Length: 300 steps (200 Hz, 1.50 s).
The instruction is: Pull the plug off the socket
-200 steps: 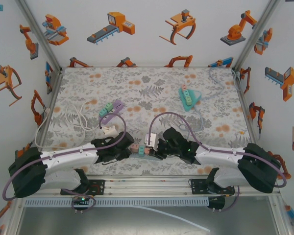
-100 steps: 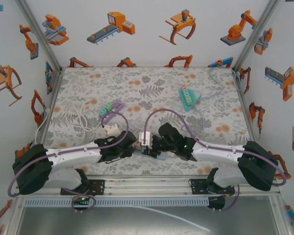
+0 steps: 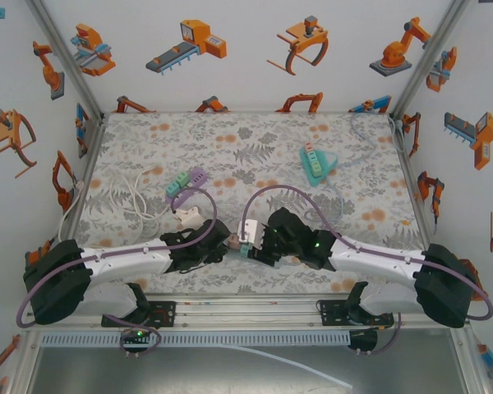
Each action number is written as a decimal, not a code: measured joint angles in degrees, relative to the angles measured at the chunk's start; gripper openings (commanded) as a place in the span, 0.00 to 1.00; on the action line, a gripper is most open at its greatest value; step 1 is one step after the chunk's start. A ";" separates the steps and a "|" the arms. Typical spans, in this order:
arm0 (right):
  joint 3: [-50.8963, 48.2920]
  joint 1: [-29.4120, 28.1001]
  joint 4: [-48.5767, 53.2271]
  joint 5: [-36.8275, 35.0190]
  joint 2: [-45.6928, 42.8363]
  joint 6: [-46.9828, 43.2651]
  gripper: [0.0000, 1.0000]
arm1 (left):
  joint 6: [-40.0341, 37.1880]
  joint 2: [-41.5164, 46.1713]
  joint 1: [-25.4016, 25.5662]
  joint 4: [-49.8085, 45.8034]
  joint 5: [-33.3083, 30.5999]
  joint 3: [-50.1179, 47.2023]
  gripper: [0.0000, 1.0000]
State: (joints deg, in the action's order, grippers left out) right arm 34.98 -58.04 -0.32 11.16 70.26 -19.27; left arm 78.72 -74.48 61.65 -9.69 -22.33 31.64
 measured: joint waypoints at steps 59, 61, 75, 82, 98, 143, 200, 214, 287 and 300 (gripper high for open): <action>5.95 0.13 4.22 -0.66 7.48 2.97 0.14 | 0.04 -0.09 0.42 0.13 -0.76 0.00 0.18; 6.01 0.11 4.35 -0.68 7.52 2.99 0.13 | 0.04 -0.09 0.44 0.13 -0.81 0.00 0.18; 6.29 0.15 4.85 -0.57 7.58 3.02 0.10 | 0.07 -0.13 0.50 0.13 -0.90 0.00 0.18; 6.67 0.17 5.40 -0.55 7.69 3.06 0.09 | 0.09 -0.13 0.52 0.13 -0.94 0.00 0.18; 7.28 0.35 6.56 -0.57 7.82 3.82 0.09 | 0.22 -0.50 0.52 0.26 -1.03 0.13 0.18; 8.87 1.66 10.19 -0.28 7.82 8.81 0.03 | 0.26 -2.62 0.50 2.58 -1.66 0.90 0.17; 13.31 -0.13 19.21 -7.72 7.96 7.98 0.00 | 2.05 -4.81 -0.17 10.56 0.35 -0.46 0.16; 13.64 -0.24 20.28 -8.83 7.76 8.37 0.00 | 2.54 -5.60 -0.22 12.63 1.07 -0.70 0.16; 6.23 1.90 10.73 -2.78 4.46 7.21 0.00 | -0.70 -1.60 0.04 10.12 1.84 -2.08 0.37; 6.12 2.12 9.57 -1.57 5.18 6.75 0.00 | -2.54 2.49 0.44 4.81 2.25 -3.41 0.44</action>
State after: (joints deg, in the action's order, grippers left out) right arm 41.10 -55.92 9.26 9.58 75.44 -12.51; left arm 76.18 -71.99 62.08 -4.89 -20.08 28.23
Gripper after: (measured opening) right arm 0.329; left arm 0.391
